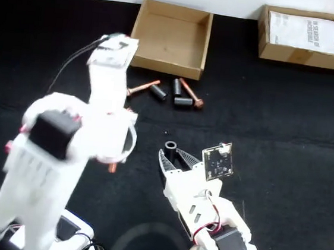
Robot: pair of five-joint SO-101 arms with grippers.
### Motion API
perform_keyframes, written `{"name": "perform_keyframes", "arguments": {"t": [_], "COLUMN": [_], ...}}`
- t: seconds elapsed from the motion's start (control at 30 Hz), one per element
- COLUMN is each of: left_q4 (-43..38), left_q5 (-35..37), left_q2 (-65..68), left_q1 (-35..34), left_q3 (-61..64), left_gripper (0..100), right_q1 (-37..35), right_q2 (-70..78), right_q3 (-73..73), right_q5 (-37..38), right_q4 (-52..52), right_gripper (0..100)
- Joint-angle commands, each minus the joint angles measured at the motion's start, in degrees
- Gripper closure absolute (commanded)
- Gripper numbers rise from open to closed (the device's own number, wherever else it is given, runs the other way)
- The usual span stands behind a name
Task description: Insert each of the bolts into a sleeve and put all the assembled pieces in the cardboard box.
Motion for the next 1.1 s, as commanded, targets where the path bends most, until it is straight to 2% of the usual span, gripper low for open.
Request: {"name": "perform_keyframes", "arguments": {"t": [0.0,0.2,0.47,0.53,0.67,0.87,1.07], "left_q4": [-6.3,-23.6,-60.0,-66.8,-70.9,-71.4,-84.7], "left_q5": [-2.4,-2.4,-2.3,-2.3,-2.8,-10.8,-11.2], "left_q2": [-8.7,-19.1,-32.0,-33.9,-34.5,-34.6,-34.6], "left_q1": [1.2,0.8,1.2,1.2,1.1,6.2,11.1], "left_q3": [7.6,26.3,48.0,51.6,53.5,55.7,59.9], "left_gripper": [99,99,99,99,99,99,99], "right_q1": [-0.4,0.0,0.0,0.0,2.9,4.4,4.4], "right_q2": [-0.5,-0.5,-0.5,-0.5,-0.4,0.0,0.0], "right_q3": [7.0,8.7,8.7,8.7,8.7,8.7,8.7], "right_q5": [-0.1,-0.1,-0.1,-0.1,-0.1,-0.1,-0.1], "right_q4": [-2.4,-7.9,-10.4,-10.4,-10.2,-10.1,-10.1], "right_gripper": [99.1,99.1,99.1,99.1,99.1,99.1,99.1]}}
